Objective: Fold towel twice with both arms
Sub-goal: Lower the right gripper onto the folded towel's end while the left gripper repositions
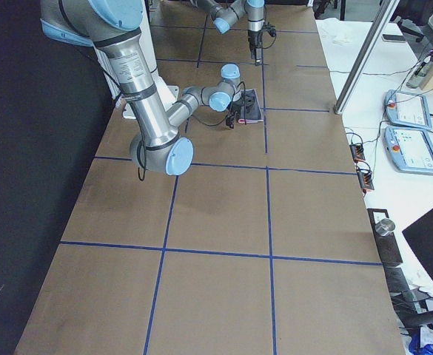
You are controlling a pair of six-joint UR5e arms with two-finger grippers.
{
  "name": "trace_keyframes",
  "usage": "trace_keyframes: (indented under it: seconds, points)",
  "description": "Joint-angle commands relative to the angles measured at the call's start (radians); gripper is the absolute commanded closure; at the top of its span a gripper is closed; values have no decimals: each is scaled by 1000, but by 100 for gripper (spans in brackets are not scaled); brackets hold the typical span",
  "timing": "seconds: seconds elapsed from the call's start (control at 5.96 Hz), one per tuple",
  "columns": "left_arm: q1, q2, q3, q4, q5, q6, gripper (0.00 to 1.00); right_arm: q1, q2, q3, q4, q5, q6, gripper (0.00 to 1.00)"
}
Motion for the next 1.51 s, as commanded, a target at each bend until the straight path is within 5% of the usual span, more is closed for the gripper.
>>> trace_keyframes:
  seconds: [0.0,0.5,0.67,1.01,1.34]
  points:
    - [-1,3,0,-1,0,1,0,10,6,0,1,-2,-9,5]
    - [-1,5,-2,-2,0,-1,0,17,30,-32,-2,-4,-8,7]
    - [-1,5,-2,-2,1,1,0,17,39,-34,-2,-4,0,12]
    - [-1,7,-2,-2,0,1,0,19,41,-38,-2,-4,-1,47]
    - [-1,5,0,-2,0,1,0,28,47,-41,-2,-4,2,47]
